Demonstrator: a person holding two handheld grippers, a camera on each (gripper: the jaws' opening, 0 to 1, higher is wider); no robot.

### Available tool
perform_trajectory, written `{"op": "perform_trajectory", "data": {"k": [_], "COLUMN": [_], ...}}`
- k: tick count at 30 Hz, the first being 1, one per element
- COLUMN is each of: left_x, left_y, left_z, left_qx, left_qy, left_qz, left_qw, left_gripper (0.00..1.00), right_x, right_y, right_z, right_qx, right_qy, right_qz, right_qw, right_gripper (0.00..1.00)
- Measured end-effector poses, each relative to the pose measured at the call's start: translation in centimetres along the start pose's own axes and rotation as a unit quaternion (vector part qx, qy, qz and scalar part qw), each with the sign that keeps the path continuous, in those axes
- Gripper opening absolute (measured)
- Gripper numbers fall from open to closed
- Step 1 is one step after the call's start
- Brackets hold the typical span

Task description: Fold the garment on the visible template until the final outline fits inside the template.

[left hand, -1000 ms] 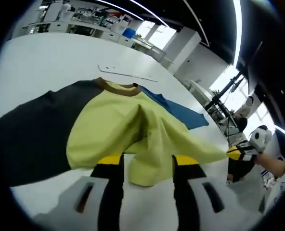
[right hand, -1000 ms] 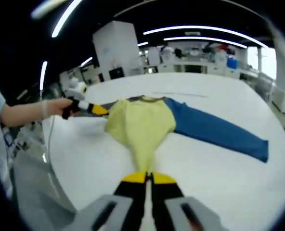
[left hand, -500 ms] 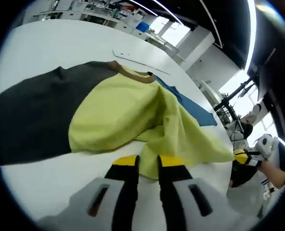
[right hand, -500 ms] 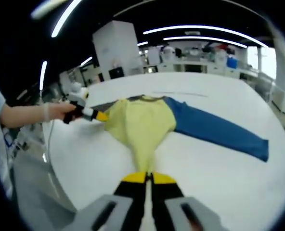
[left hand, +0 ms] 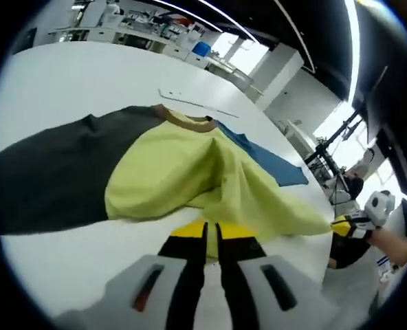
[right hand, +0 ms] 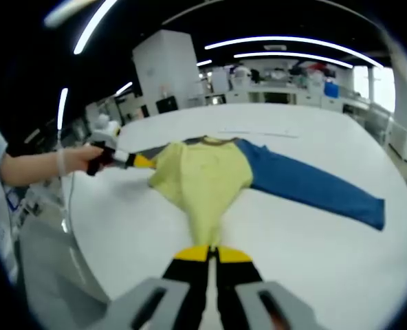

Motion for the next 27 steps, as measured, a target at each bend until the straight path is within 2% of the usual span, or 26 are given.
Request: {"op": "perform_trajectory", "data": {"k": [2,5,9,11,12,13,14,15,18,19,22,23,27], "left_x": [0.3,0.4,0.9,1.2,1.3,1.4,1.3,1.0,0.1,0.5,0.2,0.3,0.7], "left_y": [0.5,0.5,0.7,0.7,0.5,0.0,-0.6,-0.9,-1.8,-3.2,-5.2,-6.5,-8.9], "left_z": [0.2,0.7,1.3,1.4,1.4,1.4,1.2,1.1,0.7,0.1,0.0,-0.1,0.5], "left_qx": [-0.024,-0.027,-0.029,-0.033,-0.029,-0.02,-0.01,-0.004,0.021,0.035,0.063,0.076,0.109], "left_qy": [0.009,0.013,0.018,0.022,0.025,0.027,0.014,-0.001,-0.021,-0.024,-0.036,-0.041,-0.041], "left_qz": [0.028,0.024,0.018,0.018,0.013,0.001,-0.015,-0.008,0.001,-0.003,0.006,0.01,0.019], "left_qw": [0.9993,0.9993,0.9992,0.999,0.9992,0.9994,0.9997,1.0,0.9995,0.9991,0.9974,0.9962,0.993], "left_gripper": [0.15,0.17,0.15,0.09,0.02,0.0,0.0,0.0,0.0,0.0,0.0,0.0,0.0], "right_x": [0.0,-0.1,0.0,0.1,0.1,0.2,0.2,0.3,0.3,0.3,0.3,0.3,0.3], "right_y": [0.0,0.0,0.1,0.1,0.2,0.2,0.1,0.1,0.1,0.1,0.2,0.2,0.2], "right_z": [0.0,0.0,0.0,0.0,0.0,0.0,0.0,0.0,0.0,0.0,0.0,0.0,0.0], "right_qx": [0.0,0.0,0.001,0.001,0.002,0.002,0.002,0.002,0.003,0.003,0.003,0.002,0.003], "right_qy": [-0.001,-0.002,-0.003,-0.002,-0.002,-0.002,-0.002,-0.002,-0.003,-0.003,-0.003,-0.002,-0.002], "right_qz": [0.0,0.001,0.001,0.004,0.004,0.003,0.003,0.003,0.005,0.005,0.005,0.004,0.005], "right_qw": [1.0,1.0,1.0,1.0,1.0,1.0,1.0,1.0,1.0,1.0,1.0,1.0,1.0], "right_gripper": [0.0,0.0,0.0,0.0,0.0,0.0,0.0,0.0,0.0,0.0,0.0,0.0,0.0]}}
Point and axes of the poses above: the point that each gripper's makers call its tool centre point, and the gripper's own axes: z roughly forward along the fingers, y roughly to its left, x roughly out of its underside, the point moved 5 cm from there along -z, roughly backward along the fingers, and after that the axes turned 11 degrees about -z, right-handed, at the moved point
